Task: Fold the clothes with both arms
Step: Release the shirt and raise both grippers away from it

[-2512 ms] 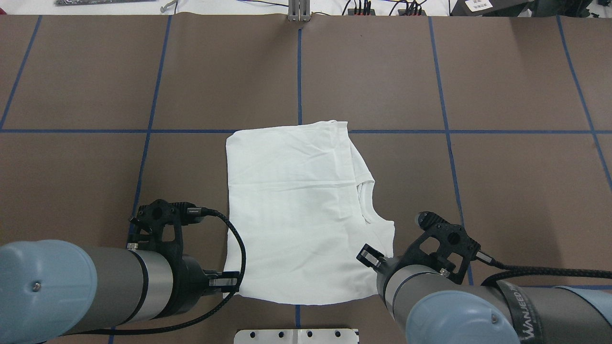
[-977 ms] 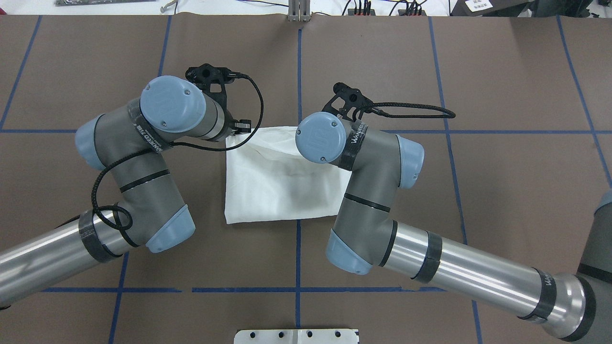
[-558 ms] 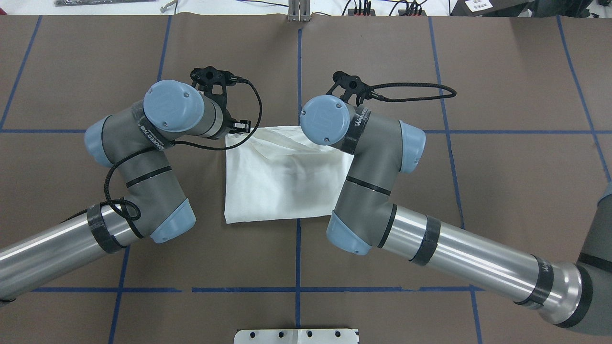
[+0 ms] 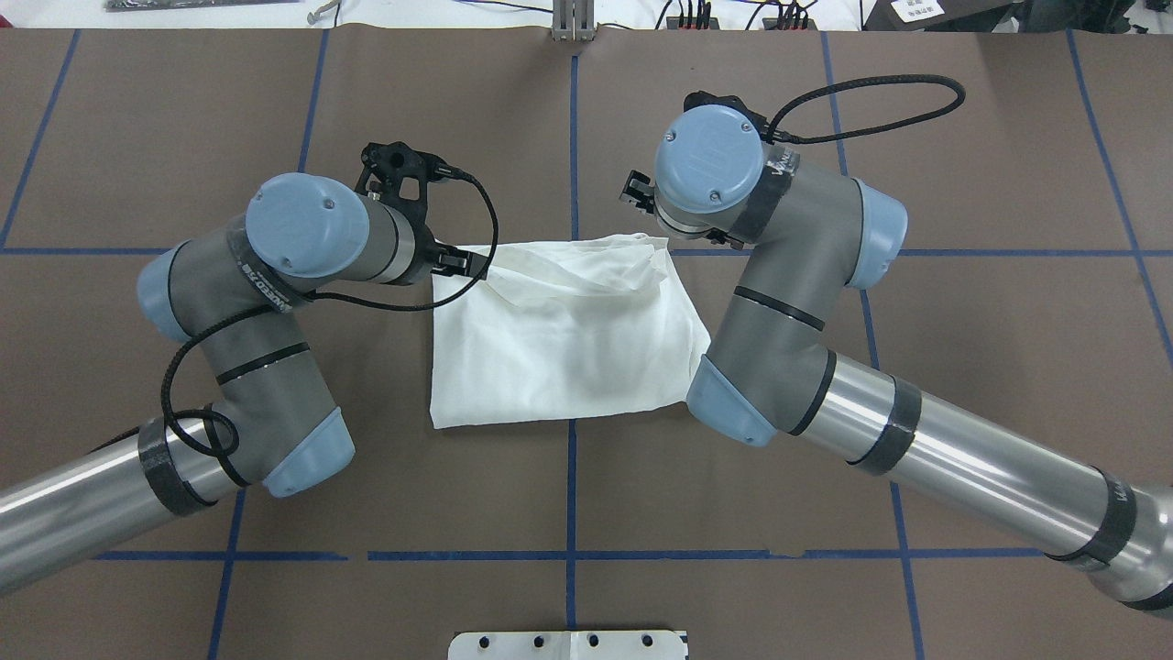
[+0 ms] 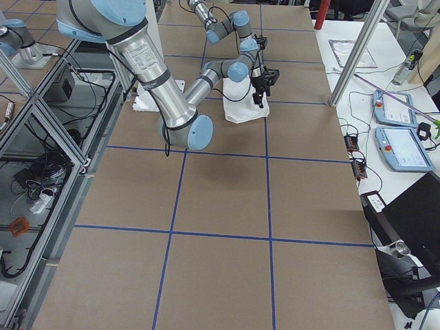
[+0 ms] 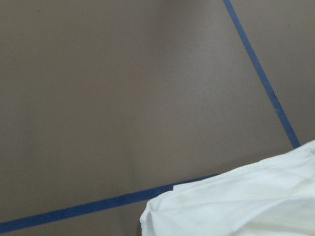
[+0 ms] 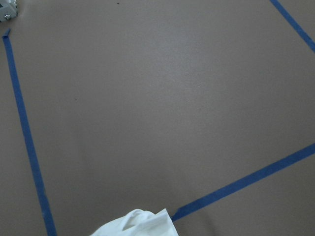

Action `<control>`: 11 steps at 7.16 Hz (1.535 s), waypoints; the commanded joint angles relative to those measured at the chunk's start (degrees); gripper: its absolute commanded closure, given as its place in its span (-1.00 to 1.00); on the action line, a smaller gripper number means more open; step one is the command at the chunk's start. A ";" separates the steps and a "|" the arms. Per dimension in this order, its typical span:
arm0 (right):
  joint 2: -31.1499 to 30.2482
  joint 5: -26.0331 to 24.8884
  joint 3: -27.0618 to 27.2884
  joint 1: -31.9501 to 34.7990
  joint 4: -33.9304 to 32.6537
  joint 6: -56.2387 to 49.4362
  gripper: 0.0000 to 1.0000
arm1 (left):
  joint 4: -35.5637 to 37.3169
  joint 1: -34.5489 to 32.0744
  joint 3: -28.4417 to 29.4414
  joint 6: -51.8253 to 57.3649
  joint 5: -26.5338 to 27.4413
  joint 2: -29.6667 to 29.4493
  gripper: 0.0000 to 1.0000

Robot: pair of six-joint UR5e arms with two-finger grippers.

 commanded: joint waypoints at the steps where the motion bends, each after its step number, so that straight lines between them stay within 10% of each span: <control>1: -1.93 0.22 2.38 0.05 0.03 -0.52 -1.00 | 0.35 4.60 1.55 -0.68 3.47 -0.14 -1.00; 6: -1.67 -0.65 2.12 -2.14 0.20 0.53 -1.00 | -2.45 -9.08 24.12 -6.50 3.66 -11.92 -1.00; 11: -0.25 -14.16 1.94 -13.30 -2.68 13.96 -1.00 | -9.58 -13.85 21.80 7.93 -1.34 -7.81 -1.00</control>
